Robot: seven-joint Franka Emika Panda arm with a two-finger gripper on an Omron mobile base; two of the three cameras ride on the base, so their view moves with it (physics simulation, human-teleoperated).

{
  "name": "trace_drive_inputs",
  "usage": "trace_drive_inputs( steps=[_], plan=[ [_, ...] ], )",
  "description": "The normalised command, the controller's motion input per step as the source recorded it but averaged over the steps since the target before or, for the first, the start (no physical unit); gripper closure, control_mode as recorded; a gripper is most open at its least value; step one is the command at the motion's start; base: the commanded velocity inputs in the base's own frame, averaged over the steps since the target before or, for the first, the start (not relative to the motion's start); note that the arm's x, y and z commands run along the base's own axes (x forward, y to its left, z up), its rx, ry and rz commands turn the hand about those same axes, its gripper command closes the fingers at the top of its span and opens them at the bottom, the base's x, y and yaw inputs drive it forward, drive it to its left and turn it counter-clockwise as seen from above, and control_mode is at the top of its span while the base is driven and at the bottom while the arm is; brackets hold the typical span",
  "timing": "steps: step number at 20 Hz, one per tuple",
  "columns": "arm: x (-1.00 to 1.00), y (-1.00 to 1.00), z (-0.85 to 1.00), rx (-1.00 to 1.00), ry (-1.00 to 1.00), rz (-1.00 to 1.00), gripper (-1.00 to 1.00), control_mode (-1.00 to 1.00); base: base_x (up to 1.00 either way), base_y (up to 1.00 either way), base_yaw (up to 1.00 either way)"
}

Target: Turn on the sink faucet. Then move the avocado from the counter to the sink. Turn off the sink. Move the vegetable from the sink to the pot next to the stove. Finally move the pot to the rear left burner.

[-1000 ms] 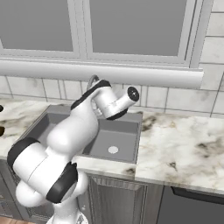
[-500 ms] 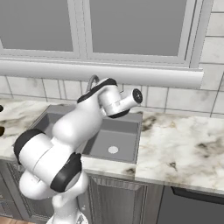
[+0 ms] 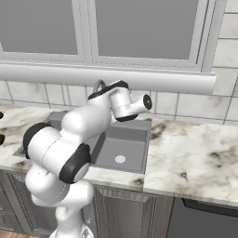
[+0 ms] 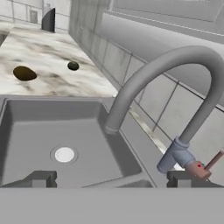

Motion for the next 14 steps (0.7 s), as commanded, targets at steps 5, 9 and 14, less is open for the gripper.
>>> trace_drive_inputs(
  steps=[5, 9, 14],
  plan=[
    [0.29, 0.14, -0.10, 0.00, -0.03, 0.00, -1.00, -1.00, 0.00, 0.00, 0.00],
    [0.34, 0.11, -0.02, 0.02, 0.00, 0.00, -1.00, -1.00, 0.00, 0.00, 0.00],
    [0.34, 0.13, -0.02, 0.02, 0.00, 0.00, -1.00, -1.00, 0.00, 0.00, 0.00]
  ],
)
